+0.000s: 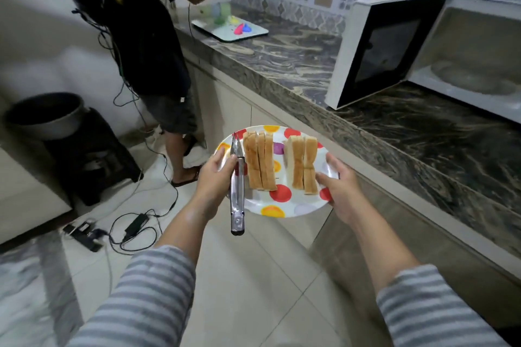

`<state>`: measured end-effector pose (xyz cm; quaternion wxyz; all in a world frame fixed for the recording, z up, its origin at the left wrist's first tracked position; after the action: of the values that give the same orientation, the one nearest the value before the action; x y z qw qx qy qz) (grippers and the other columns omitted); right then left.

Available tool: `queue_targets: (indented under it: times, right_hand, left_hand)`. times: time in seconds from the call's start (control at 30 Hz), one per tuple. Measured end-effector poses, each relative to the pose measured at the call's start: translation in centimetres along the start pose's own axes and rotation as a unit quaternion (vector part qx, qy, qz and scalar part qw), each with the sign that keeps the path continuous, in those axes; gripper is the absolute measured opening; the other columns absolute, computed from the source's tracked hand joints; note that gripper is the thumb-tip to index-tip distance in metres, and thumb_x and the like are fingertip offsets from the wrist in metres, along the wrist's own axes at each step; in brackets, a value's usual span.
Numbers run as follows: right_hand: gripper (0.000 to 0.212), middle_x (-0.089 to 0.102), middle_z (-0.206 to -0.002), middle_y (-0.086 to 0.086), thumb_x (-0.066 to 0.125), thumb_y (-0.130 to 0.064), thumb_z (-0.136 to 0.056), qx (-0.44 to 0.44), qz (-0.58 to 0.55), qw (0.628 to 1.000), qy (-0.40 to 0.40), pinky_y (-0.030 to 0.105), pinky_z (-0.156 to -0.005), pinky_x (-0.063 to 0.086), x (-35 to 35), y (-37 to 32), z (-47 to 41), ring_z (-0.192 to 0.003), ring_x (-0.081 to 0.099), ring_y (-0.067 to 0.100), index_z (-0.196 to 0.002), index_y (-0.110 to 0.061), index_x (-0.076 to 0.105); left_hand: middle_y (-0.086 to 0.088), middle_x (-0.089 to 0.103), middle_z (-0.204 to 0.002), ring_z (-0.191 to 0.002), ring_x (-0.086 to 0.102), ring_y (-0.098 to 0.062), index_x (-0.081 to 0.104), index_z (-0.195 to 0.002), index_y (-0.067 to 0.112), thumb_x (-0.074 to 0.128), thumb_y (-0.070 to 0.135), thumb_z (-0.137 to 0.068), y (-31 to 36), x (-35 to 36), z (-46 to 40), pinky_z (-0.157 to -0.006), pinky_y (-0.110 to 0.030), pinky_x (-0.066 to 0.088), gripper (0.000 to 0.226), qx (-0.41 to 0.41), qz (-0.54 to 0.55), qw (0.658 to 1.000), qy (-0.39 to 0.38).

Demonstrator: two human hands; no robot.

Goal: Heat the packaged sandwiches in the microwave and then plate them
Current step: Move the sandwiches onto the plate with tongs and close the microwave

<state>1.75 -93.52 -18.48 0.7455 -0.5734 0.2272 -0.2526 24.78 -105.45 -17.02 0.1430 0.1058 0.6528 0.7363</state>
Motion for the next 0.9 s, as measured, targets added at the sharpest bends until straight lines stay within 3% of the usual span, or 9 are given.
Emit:
queue_targets:
  times: [0.17,0.23,0.33,0.43,0.53,0.6,0.7,0.8,0.9]
  right_hand:
    - [0.064,0.047,-0.143,-0.004,0.062,-0.004,-0.091,0.013,-0.008,0.999,-0.043,0.039,-0.078,0.059,3.9,0.1,-1.3,-0.110,0.062,0.026,-0.145,-0.029,0.039]
    - [0.065,0.049,-0.139,-0.005,0.062,-0.004,-0.091,0.017,-0.011,0.999,-0.043,0.043,-0.082,0.058,5.6,-0.1,-2.3,-0.106,0.063,0.025,-0.146,-0.028,0.038]
    - [0.065,0.048,-0.140,-0.002,0.063,-0.004,-0.091,0.012,-0.006,0.999,-0.043,0.047,-0.085,0.057,7.8,-0.7,-4.0,-0.106,0.063,0.028,-0.146,-0.028,0.038]
    - [0.066,0.050,-0.137,-0.001,0.063,-0.003,-0.090,0.005,-0.015,1.000,-0.024,0.048,-0.087,0.055,10.2,-1.6,-6.6,-0.103,0.065,0.029,-0.146,-0.028,0.038]
    - [0.066,0.053,-0.130,-0.001,0.064,-0.005,-0.090,0.000,-0.025,1.000,0.001,0.047,-0.085,0.057,12.4,-2.9,-9.4,-0.101,0.066,0.030,-0.146,-0.029,0.039]
    - [0.065,0.057,-0.124,0.000,0.064,-0.007,-0.090,0.001,-0.031,0.999,0.022,0.048,-0.084,0.057,13.5,-3.6,-11.3,-0.101,0.066,0.038,-0.145,-0.031,0.039]
    - [0.065,0.058,-0.122,0.002,0.062,-0.006,-0.090,-0.005,-0.036,0.998,0.047,0.044,-0.081,0.056,14.6,-4.8,-13.9,-0.091,0.066,0.036,-0.146,-0.030,0.038]
    - [0.065,0.058,-0.128,0.005,0.060,-0.003,-0.090,-0.010,-0.049,0.997,0.064,0.040,-0.075,0.056,15.1,-6.1,-16.8,-0.089,0.066,0.031,-0.146,-0.028,0.038]
    - [0.065,0.056,-0.132,0.007,0.059,-0.001,-0.090,-0.022,-0.060,0.994,0.086,0.042,-0.079,0.055,14.6,-7.8,-20.2,-0.093,0.066,0.031,-0.146,-0.027,0.038]
  left_hand:
    - [0.022,0.059,-0.108,-0.112,0.059,-0.012,0.047,-0.139,0.027,0.051,0.026,-0.099,-0.4,-3.2,-1.4,-0.101,-0.038,0.046,0.041,0.012,0.012,0.999,0.036]
    - [0.027,0.056,-0.101,-0.104,0.060,-0.007,0.045,-0.137,0.030,0.050,0.024,-0.100,-0.3,-4.5,-2.7,-0.095,-0.031,0.049,0.038,0.017,0.013,0.999,0.042]
    - [0.023,0.058,-0.105,-0.097,0.060,-0.002,0.043,-0.140,0.028,0.048,0.025,-0.100,0.1,-5.6,-5.2,-0.085,-0.026,0.049,0.040,0.017,0.012,0.999,0.031]
    - [0.025,0.058,-0.092,-0.086,0.061,0.002,0.044,-0.140,0.024,0.047,0.025,-0.101,0.9,-7.1,-9.2,-0.071,-0.022,0.050,0.040,0.019,0.011,1.000,0.022]
    - [0.020,0.062,-0.093,-0.092,0.064,-0.008,0.048,-0.135,0.027,0.046,0.023,-0.101,2.4,-8.0,-13.6,-0.085,-0.036,0.054,0.034,0.029,0.016,0.999,-0.008]
    - [0.014,0.066,-0.099,-0.102,0.065,-0.015,0.055,-0.120,0.036,0.048,0.022,-0.100,3.2,-8.3,-16.6,-0.096,-0.043,0.051,0.025,0.031,0.020,0.999,-0.033]
    - [0.011,0.068,-0.107,-0.109,0.063,-0.015,0.060,-0.104,0.044,0.051,0.025,-0.099,4.4,-8.4,-21.3,-0.098,-0.039,0.049,0.021,0.041,-0.009,0.997,-0.066]
    - [0.004,0.068,-0.117,-0.110,0.063,-0.016,0.062,-0.115,0.036,0.053,0.030,-0.096,5.4,-7.3,-25.8,-0.099,-0.040,0.048,0.022,0.054,-0.021,0.994,-0.093]
    - [0.003,0.060,-0.130,-0.117,0.059,-0.015,0.055,-0.132,0.027,0.055,0.029,-0.096,5.8,-5.5,-30.4,-0.104,-0.038,0.045,0.036,0.049,-0.001,0.993,-0.110]
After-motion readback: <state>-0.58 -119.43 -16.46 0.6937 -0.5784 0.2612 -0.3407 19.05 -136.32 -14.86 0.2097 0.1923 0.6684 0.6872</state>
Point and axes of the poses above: each hand's wrist, its own z-axis away from the middle knuckle, its own x-axis out of the palm, y = z × x, the point moved 4 cm from there along -z, towards the middle knuckle
